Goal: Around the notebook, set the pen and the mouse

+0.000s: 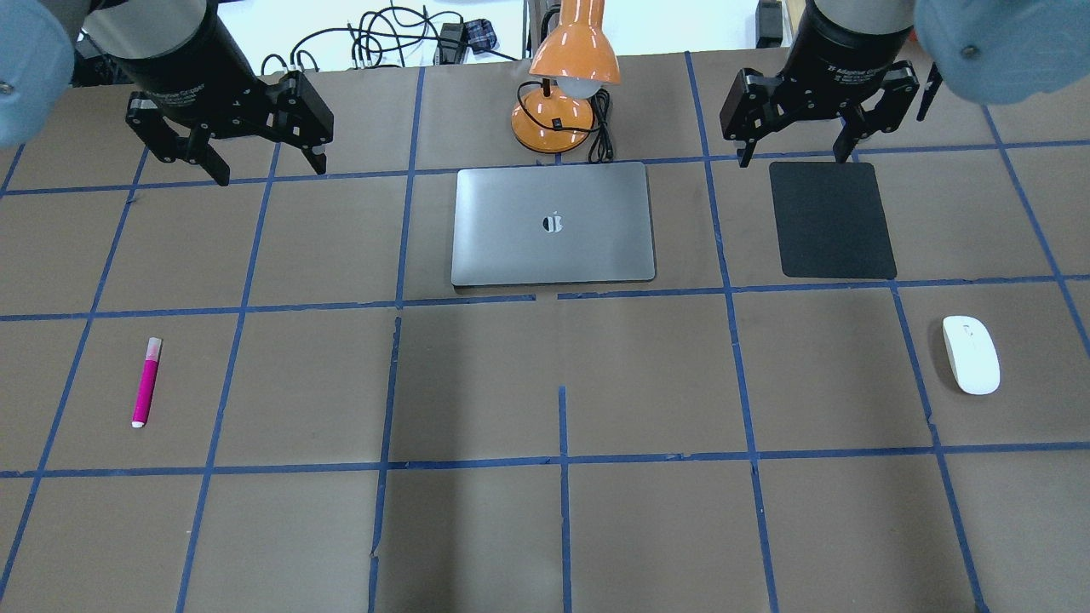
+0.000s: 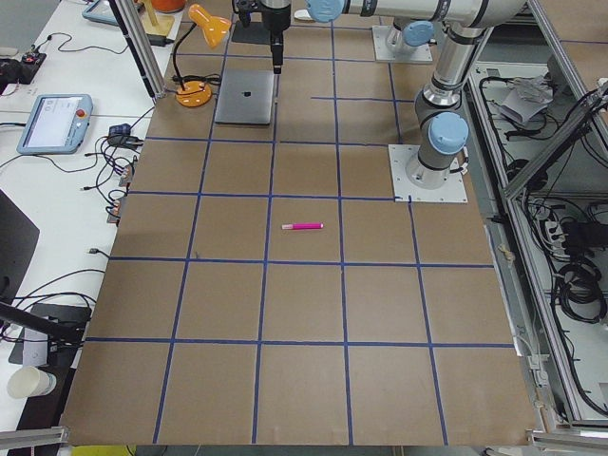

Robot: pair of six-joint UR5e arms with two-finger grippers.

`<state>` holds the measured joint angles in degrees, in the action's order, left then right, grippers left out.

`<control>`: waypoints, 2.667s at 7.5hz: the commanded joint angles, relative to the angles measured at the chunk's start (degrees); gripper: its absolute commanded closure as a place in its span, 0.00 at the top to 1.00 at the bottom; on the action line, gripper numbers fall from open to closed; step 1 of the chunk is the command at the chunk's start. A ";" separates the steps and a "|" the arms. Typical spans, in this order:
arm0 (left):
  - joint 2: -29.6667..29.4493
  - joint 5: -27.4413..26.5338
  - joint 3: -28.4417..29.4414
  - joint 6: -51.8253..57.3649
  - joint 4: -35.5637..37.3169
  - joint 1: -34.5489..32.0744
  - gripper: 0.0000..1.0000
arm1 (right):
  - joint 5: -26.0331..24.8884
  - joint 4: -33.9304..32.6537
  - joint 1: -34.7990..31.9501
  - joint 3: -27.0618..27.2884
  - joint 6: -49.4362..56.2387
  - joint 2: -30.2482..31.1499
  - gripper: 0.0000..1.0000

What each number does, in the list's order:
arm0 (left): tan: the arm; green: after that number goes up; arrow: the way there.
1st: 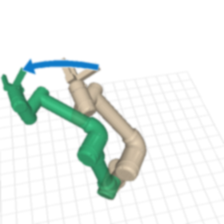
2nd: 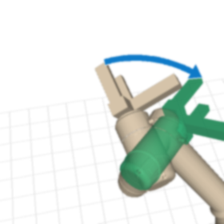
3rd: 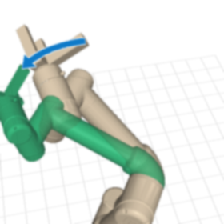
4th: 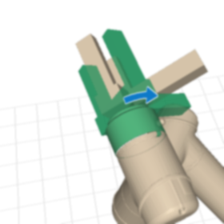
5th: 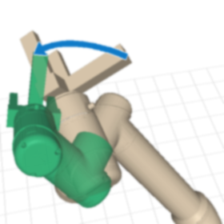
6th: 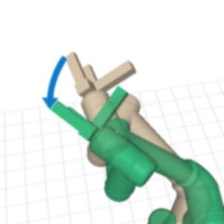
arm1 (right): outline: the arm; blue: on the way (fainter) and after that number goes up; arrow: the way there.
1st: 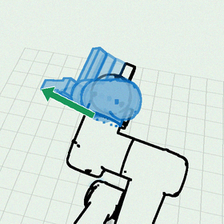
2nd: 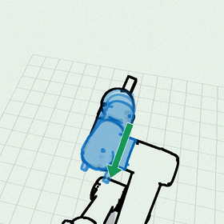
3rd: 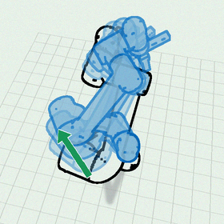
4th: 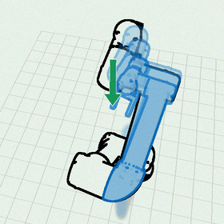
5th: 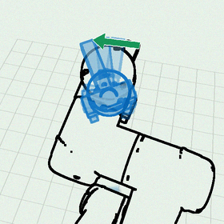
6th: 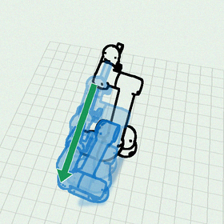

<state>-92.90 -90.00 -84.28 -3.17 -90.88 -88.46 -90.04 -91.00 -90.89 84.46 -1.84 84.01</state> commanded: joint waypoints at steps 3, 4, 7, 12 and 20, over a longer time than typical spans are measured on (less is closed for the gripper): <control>-0.17 -0.35 -0.01 0.09 0.44 0.04 1.00 | -0.49 0.30 -0.08 0.62 -0.18 0.10 1.00; 0.09 -0.70 -0.10 0.09 0.79 0.04 1.00 | -0.49 0.21 -0.08 0.62 -0.10 -0.16 1.00; -0.35 -0.70 -0.71 1.22 1.06 8.09 1.00 | -2.06 0.29 1.75 2.01 1.83 -0.34 1.00; -7.81 -0.96 -14.80 20.85 18.81 30.86 1.00 | -2.69 -14.82 26.58 18.69 27.74 -0.60 1.00; -14.84 -3.78 -36.31 37.52 44.99 39.24 0.93 | -3.21 -40.40 38.24 36.65 38.49 -9.48 1.00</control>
<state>-106.61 -93.79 -120.62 33.50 -46.66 -49.26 -93.19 -130.37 -52.95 120.12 36.69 75.34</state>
